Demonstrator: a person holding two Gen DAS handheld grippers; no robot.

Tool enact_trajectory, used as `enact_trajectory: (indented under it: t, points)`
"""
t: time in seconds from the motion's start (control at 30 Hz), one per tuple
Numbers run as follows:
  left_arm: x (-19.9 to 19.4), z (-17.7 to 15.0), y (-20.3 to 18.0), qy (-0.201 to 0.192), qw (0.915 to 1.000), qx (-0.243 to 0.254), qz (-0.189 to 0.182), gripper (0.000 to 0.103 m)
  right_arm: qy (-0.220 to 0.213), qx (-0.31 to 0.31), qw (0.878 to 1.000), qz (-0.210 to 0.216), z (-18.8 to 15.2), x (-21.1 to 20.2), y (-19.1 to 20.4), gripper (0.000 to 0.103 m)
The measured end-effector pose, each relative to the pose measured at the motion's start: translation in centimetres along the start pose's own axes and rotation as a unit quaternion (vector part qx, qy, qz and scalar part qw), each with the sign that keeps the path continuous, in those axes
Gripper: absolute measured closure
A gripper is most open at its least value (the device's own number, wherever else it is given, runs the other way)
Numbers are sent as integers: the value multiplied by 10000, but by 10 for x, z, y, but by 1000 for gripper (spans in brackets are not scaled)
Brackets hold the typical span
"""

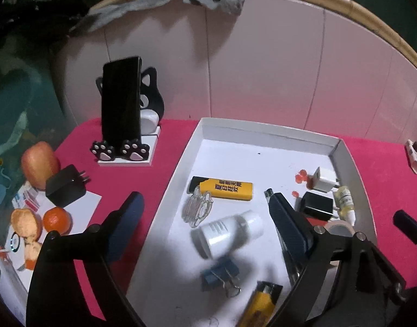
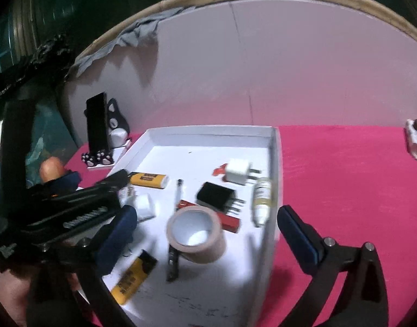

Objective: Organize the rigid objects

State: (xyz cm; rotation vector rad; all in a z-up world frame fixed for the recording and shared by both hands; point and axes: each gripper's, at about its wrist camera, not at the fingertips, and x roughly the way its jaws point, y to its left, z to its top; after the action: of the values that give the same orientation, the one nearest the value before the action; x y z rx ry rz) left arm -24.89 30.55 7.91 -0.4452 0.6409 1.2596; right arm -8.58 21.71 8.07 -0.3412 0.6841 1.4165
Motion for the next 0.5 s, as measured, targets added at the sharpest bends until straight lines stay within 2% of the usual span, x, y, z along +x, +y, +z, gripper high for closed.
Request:
enact_trajectory:
  t: [0.27, 0.37, 0.5]
  points:
    - [-33, -10, -8, -259, 9993, -194, -187, 9, -429, -416, 9980, -218, -5, -30, 6, 0]
    - [-38, -12, -9, -204, 9989, -269, -322, 9, -450, -374, 9980, -234, -6, -35, 3, 0]
    - [-53, -17, -13, -291, 9991, -197, -231, 9, -339, -360, 9981, -358, -11, -34, -1, 0]
